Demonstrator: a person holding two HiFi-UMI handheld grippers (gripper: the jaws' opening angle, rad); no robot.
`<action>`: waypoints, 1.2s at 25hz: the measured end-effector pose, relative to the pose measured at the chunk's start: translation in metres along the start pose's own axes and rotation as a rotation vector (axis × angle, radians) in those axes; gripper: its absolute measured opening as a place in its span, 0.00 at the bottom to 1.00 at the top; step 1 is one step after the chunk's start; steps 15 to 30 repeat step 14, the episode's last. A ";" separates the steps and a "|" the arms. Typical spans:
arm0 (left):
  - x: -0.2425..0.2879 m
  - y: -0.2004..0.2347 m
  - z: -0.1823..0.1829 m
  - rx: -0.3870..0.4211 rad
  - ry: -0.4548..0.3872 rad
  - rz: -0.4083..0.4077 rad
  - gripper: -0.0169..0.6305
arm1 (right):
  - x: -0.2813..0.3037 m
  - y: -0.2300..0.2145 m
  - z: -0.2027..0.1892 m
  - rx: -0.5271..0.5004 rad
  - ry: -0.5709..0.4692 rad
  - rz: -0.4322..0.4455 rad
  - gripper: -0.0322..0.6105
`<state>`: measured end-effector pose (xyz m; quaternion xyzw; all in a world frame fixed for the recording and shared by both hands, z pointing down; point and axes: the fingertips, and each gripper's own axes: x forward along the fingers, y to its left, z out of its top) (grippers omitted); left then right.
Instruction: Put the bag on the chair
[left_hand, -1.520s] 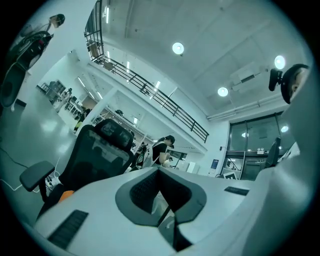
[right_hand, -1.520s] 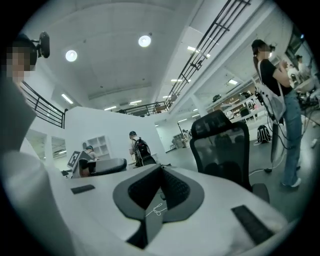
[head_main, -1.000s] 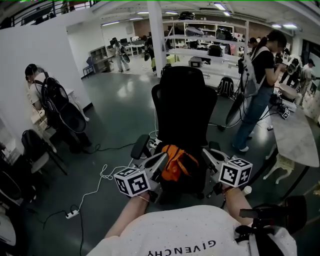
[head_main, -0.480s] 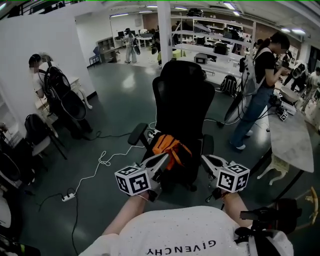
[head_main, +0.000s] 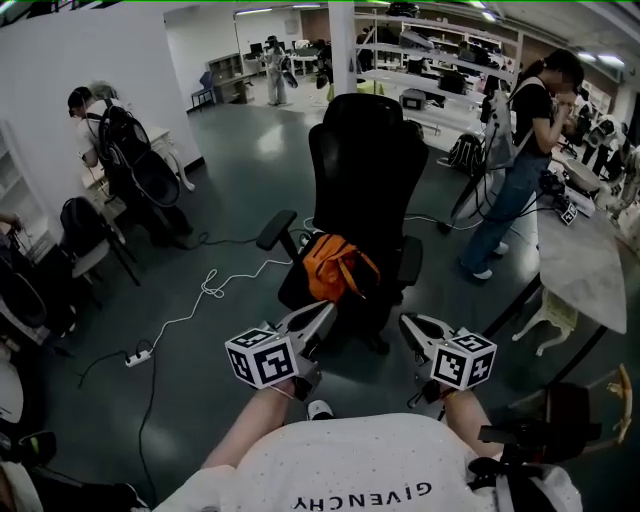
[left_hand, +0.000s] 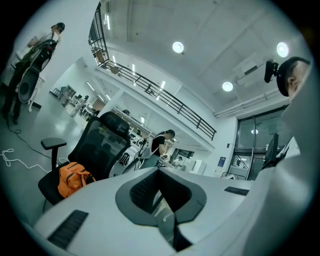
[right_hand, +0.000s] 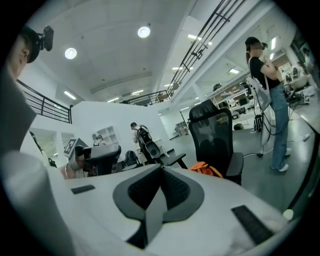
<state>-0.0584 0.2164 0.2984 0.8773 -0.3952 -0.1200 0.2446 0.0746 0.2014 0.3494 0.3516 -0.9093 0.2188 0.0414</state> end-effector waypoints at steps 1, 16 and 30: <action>-0.004 -0.007 -0.008 0.001 0.003 0.003 0.03 | -0.009 0.000 -0.006 0.001 0.004 -0.001 0.05; -0.046 -0.059 -0.069 -0.022 0.004 0.036 0.03 | -0.068 0.010 -0.050 0.029 0.025 0.009 0.05; -0.046 -0.059 -0.069 -0.022 0.004 0.036 0.03 | -0.068 0.010 -0.050 0.029 0.025 0.009 0.05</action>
